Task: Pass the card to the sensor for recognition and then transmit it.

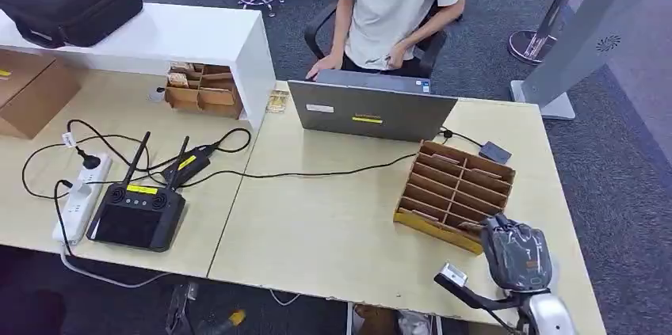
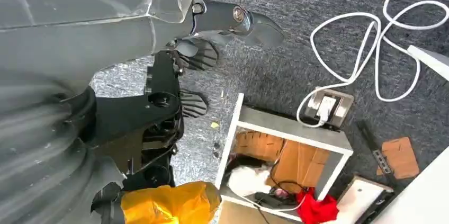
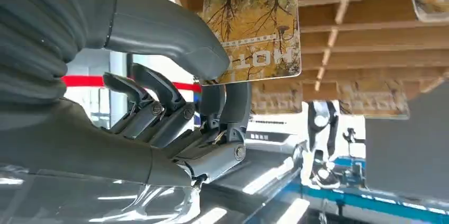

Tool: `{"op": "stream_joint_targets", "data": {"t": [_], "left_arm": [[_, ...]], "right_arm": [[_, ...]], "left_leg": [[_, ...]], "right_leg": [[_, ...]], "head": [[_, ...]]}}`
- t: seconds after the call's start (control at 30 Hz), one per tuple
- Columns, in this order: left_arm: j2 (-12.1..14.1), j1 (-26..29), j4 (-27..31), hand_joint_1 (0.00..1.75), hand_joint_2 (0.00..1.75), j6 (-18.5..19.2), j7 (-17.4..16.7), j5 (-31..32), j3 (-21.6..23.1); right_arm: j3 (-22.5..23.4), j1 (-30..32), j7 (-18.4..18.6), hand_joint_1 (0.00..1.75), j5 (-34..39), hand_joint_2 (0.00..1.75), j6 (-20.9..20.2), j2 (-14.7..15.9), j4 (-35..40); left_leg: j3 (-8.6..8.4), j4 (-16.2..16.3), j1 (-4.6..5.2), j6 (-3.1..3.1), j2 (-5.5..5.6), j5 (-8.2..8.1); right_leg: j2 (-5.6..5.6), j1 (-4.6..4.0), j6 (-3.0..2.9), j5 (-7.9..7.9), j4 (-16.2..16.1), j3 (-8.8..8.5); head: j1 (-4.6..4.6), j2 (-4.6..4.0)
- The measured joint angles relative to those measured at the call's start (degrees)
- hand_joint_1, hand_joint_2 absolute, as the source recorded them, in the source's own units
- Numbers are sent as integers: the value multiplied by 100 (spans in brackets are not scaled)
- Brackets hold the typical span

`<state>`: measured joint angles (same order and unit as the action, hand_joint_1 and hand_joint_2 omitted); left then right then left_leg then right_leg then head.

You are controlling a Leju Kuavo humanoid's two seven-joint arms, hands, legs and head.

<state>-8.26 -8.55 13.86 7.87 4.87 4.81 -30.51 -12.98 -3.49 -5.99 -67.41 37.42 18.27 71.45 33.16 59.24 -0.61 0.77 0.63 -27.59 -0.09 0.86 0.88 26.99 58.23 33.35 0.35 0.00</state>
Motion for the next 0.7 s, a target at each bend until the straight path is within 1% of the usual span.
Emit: {"op": "stream_joint_targets", "data": {"t": [0.1,0.37,0.7], "left_arm": [[0,-18,0,0,175,2,-57,-20,44],[0,-52,0,0,175,13,-63,-105,116],[2,-53,0,0,175,52,-109,-188,210]], "right_arm": [[-57,-196,-2,175,-2,175,-20,0,79],[-238,-561,20,175,74,175,-114,20,229],[-428,-932,77,175,201,175,-225,203,380]], "left_leg": [[-2,0,0,0,-1,1],[-1,2,0,-2,0,3],[0,2,1,-3,0,3]], "right_leg": [[2,0,1,-1,0,0],[-1,0,3,-3,0,0],[-1,1,3,-3,-1,0]], "head": [[2,0],[2,0],[2,0]]}}
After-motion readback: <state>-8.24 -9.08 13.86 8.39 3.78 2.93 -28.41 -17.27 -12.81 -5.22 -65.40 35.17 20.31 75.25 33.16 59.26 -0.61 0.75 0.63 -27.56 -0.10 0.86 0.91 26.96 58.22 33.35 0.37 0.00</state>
